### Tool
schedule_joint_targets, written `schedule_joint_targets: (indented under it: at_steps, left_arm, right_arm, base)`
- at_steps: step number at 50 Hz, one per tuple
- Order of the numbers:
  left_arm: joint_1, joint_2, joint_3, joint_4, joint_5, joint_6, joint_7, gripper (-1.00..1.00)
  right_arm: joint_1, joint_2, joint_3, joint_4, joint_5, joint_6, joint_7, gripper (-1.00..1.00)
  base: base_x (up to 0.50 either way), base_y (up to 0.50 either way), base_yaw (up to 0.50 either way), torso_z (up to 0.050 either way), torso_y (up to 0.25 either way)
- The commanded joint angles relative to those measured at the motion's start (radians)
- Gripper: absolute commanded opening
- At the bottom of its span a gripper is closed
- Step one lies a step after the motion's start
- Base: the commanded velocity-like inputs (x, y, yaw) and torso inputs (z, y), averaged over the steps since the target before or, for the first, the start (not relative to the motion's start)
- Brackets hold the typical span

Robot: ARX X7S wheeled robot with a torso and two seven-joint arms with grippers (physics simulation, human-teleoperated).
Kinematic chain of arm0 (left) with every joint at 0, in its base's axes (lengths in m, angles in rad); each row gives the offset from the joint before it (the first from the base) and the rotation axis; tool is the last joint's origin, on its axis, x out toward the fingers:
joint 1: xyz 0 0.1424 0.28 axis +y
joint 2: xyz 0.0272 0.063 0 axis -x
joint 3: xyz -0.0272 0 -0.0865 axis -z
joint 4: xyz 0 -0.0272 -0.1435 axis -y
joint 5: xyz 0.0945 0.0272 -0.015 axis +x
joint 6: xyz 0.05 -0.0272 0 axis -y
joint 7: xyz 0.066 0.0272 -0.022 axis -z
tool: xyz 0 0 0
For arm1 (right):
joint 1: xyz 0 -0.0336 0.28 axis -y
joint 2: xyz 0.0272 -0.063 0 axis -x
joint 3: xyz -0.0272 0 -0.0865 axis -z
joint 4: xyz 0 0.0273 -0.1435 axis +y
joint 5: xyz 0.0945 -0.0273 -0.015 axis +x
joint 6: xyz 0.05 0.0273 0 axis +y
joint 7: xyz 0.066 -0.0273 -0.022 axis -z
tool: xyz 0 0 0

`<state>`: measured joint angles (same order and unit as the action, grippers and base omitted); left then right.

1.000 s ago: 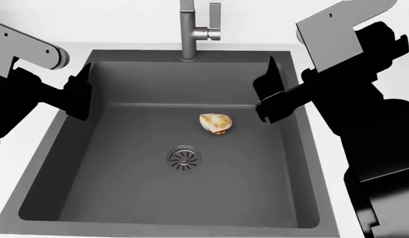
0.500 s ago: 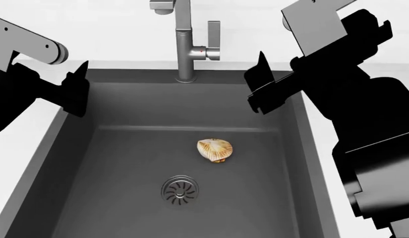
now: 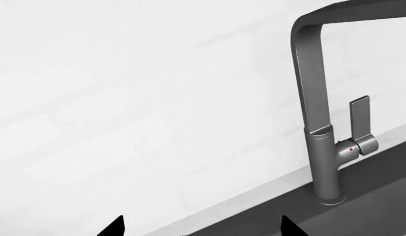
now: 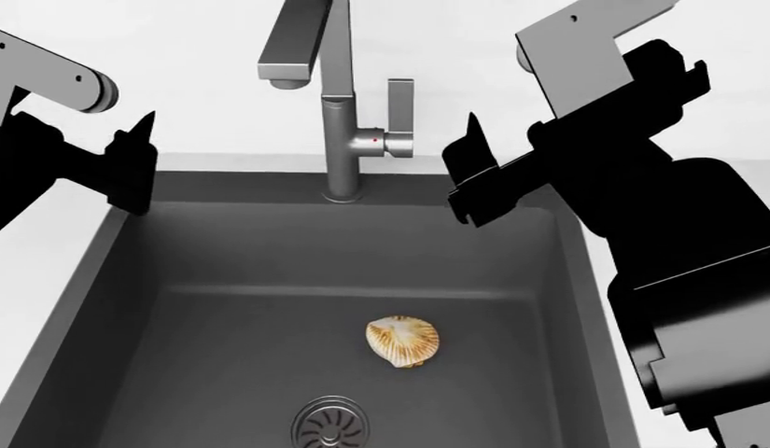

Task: Turn on the sink faucet.

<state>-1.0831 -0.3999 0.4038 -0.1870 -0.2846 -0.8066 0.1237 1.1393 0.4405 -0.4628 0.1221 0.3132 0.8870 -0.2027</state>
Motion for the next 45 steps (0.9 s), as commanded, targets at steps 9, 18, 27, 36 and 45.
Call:
schedule_joint_targets:
  at_steps: [9,18,27,36,45]
  left_arm:
    - [0.0,0.021,0.023,-0.094,0.013,0.047,0.008,1.0]
    - [0.009,-0.001,0.006,-0.11,0.007,0.062,0.012,1.0]
    - [-0.003,0.012,-0.036,-0.138,-0.008,0.057,-0.021,1.0]
    - [0.002,0.01,-0.013,-0.125,0.006,0.084,-0.012,1.0]
    - [0.024,0.007,-0.031,-0.066,-0.016,0.061,-0.022,1.0]
  right_arm:
    - [0.002,-0.053,-0.017,0.099,-0.001,-0.05,-0.007,1.0]
    - [0.006,-0.061,-0.02,0.129,-0.003,-0.067,-0.011,1.0]
    - [0.015,-0.081,0.013,0.163,0.016,-0.076,-0.001,1.0]
    - [0.097,-0.219,0.091,0.471,0.058,-0.2,-0.01,1.0]
    - [0.32,-0.408,0.085,1.186,-0.021,-0.599,-0.096,1.0]
  base:
    - [0.27,0.0,0.0,0.0,0.0]
    - [0.27,0.0,0.0,0.0,0.001]
    - [0.19,0.0,0.0,0.0,0.0]
    - [0.0,0.0,0.0,0.0,0.0]
    - [0.0,0.0,0.0,0.0,0.0]
